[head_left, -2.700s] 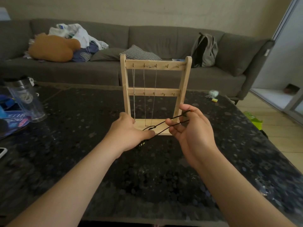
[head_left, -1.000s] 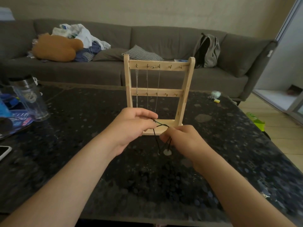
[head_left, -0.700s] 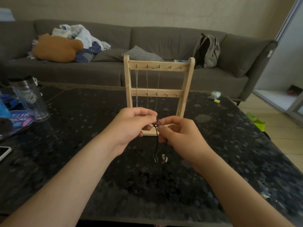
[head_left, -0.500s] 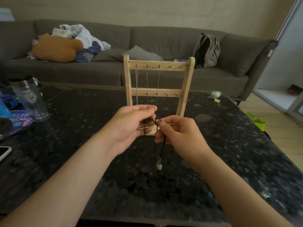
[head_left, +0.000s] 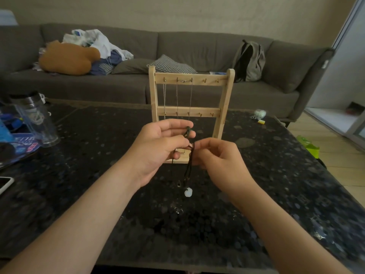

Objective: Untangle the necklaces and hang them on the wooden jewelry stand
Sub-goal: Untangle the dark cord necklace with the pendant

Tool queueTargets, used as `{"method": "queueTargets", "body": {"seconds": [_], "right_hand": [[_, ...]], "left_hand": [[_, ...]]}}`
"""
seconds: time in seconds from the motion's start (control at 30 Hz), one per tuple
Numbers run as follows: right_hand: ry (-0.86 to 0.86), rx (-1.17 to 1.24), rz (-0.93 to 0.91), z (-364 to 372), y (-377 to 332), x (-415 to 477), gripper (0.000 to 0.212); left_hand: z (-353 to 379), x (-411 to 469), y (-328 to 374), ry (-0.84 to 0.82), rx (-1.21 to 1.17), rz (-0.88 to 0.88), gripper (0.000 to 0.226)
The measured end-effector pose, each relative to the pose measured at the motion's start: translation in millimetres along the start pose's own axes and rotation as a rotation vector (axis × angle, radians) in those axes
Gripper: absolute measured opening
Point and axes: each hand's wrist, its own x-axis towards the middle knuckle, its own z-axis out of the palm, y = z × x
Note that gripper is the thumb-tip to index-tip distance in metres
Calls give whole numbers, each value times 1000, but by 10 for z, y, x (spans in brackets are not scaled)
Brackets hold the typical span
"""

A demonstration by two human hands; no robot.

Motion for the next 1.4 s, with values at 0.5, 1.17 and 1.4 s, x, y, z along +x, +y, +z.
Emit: {"method": "queueTargets", "body": {"seconds": [0.5, 1.17, 1.4], "right_hand": [[164, 258, 173, -25, -99, 19, 28], [57, 364, 126, -48, -58, 10, 28], [56, 321, 144, -22, -68, 5, 15]], "left_hand": [[-34, 35, -110, 136, 479, 151, 30], [-12, 46, -155, 110, 573, 328, 13], [-14, 31, -117, 97, 438, 320, 26]]}}
